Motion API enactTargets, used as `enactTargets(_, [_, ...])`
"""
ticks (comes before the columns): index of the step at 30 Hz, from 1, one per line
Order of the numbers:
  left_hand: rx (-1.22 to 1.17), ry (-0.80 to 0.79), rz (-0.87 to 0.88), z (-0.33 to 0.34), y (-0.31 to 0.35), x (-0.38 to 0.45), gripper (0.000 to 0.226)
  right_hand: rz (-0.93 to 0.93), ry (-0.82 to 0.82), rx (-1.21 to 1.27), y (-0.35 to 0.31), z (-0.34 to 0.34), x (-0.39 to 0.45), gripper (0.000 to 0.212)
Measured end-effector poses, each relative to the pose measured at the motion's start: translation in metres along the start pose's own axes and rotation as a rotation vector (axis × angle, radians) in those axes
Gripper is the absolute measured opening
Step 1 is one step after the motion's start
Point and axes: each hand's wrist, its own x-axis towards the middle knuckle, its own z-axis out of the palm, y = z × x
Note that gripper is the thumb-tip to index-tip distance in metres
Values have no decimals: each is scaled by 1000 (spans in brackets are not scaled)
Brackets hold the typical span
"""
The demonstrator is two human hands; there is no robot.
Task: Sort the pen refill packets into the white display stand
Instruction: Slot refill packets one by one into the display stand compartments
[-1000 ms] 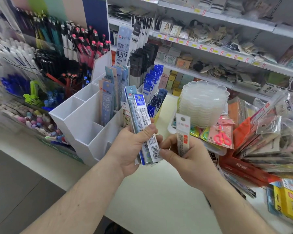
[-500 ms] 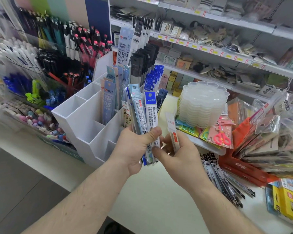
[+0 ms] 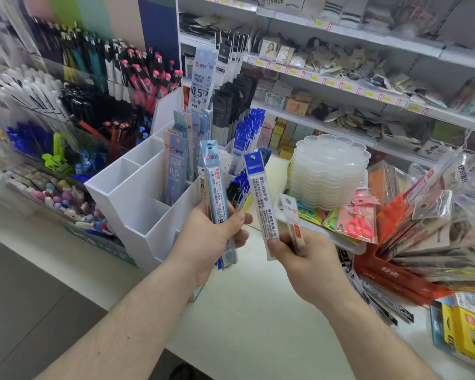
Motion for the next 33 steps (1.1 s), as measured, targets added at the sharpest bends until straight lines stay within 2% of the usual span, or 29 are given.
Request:
enactTargets(4, [110, 25, 45, 3, -11, -1, 20, 78, 89, 80, -8, 10, -2, 27])
enactTargets(7, [135, -9, 30, 5, -16, -6, 19, 75, 80, 101, -19, 18, -4, 32])
enactTargets(10, [87, -68, -16, 7, -13, -12, 37, 18, 64, 41, -23, 22, -3, 18])
enactTargets(11, [83, -76, -22, 7, -12, -14, 36, -2, 49, 21, -23, 21, -3, 15])
enactTargets(13, [56, -77, -28, 6, -10, -15, 18, -47, -39, -17, -26, 16, -5, 13])
enactTargets(15, [-5, -54, -79, 3, -5, -16, 18, -90, -131, -12, -29, 12, -8, 5])
enactTargets(18, [13, -91, -134, -5, 2, -18, 21, 15, -73, 292, -33, 4, -2, 1])
enactTargets(20, [34, -163, -177, -9, 6, -20, 24, 147, -32, 466, -34, -2, 11, 10])
enactTargets(23, [91, -253, -228, -12, 10, -24, 29, 182, -174, 481, -41, -8, 28, 20])
enactTargets(26, [129, -267, -250, -13, 10, -24, 28, 115, -287, 424, -44, -3, 35, 10])
enactTargets(28, [133, -178, -240, -16, 9, -22, 20, 114, -190, 522, -39, 0, 40, 19])
enactTargets(30, [96, -69, -221, -21, 10, -19, 16, 170, -8, 668, -30, -7, 47, 26])
enactTargets(31, [67, -23, -206, -23, 10, -18, 15, 182, 83, 687, -25, -11, 50, 25])
enactTargets(33, [36, 47, -169, -27, 13, -18, 15, 162, 225, 575, -13, -14, 55, 20])
